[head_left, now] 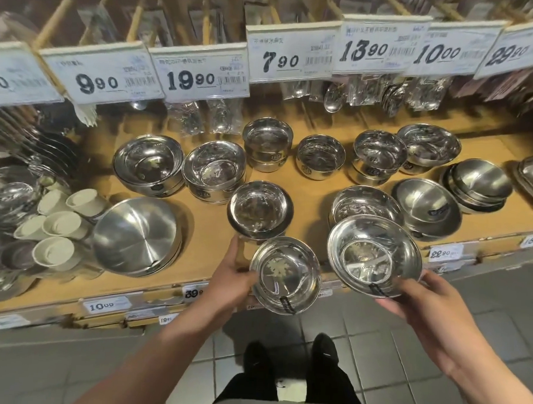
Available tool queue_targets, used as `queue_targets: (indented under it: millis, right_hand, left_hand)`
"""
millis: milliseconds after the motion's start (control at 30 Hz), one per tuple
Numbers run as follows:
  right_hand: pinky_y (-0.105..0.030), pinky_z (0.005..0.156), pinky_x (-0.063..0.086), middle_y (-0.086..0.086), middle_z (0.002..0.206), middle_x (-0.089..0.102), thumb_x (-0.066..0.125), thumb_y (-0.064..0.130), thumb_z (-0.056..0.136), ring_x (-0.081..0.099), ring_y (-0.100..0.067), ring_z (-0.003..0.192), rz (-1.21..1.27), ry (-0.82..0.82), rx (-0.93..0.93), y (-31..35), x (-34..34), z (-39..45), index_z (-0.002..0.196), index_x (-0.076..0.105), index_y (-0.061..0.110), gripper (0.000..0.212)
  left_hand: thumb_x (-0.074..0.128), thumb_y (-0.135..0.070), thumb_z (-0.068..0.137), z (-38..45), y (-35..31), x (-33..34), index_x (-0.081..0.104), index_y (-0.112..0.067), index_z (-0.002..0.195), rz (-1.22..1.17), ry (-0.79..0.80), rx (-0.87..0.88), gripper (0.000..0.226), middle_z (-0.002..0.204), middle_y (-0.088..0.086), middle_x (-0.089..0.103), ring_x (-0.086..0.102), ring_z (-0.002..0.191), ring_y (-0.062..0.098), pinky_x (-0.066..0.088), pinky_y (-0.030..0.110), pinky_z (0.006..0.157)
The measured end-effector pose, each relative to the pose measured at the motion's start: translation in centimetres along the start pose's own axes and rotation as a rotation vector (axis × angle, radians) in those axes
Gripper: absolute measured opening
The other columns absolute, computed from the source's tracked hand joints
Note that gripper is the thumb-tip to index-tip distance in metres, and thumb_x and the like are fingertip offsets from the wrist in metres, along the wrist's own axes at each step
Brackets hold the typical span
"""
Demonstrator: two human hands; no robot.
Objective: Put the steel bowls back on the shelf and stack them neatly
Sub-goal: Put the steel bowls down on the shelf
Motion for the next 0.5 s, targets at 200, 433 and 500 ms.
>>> queue_targets:
  millis: [200, 433, 500]
  right_hand:
    - [-0.030, 0.070, 0.063, -0.023, 0.110, 0.074, 0.058, -0.005, 0.095, 0.075, -0.031, 0.100, -0.003, -0.009, 0.005, 0.3, 0.0, -0.5, 0.118, 0.058, -0.008, 0.024]
    - [-0.027, 0.066, 0.063, -0.019, 0.101, 0.077, 0.060, -0.007, 0.093, 0.077, -0.027, 0.092, 0.027, -0.003, 0.028, 0.1, 0.6, -1.1, 0.118, 0.059, -0.004, 0.025]
    - [-0.028, 0.068, 0.064, -0.019, 0.101, 0.077, 0.059, -0.008, 0.093, 0.077, -0.028, 0.094, 0.019, 0.010, 0.037, 0.0, 1.2, -1.2, 0.118, 0.060, -0.004, 0.025]
  left_hand:
    - [0.067, 0.009, 0.085, 2.7, -1.2, 1.7, 0.025, -0.056, 0.152, -0.089, 0.053, -0.041, 0.102, 0.133, 0.004, 0.061, 0.073, 0.105, 0.029, 0.061, 0.057, 0.082]
    - [0.060, 0.006, 0.091, 5.1, -2.5, 2.2, 0.024, -0.055, 0.153, -0.060, 0.058, -0.045, 0.093, 0.126, -0.007, 0.060, 0.073, 0.104, 0.023, 0.064, 0.037, 0.072]
    - [0.061, 0.005, 0.091, 5.3, -2.2, 1.7, 0.028, -0.052, 0.152, -0.063, 0.041, -0.046, 0.090, 0.122, -0.007, 0.062, 0.075, 0.099, 0.021, 0.063, 0.032, 0.068]
Point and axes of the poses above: each hand's wrist, its own z-axis towards the middle knuckle, its own x-axis out of the palm, y = z × x, the point moved 4 cm from there along z, towards the middle knuckle
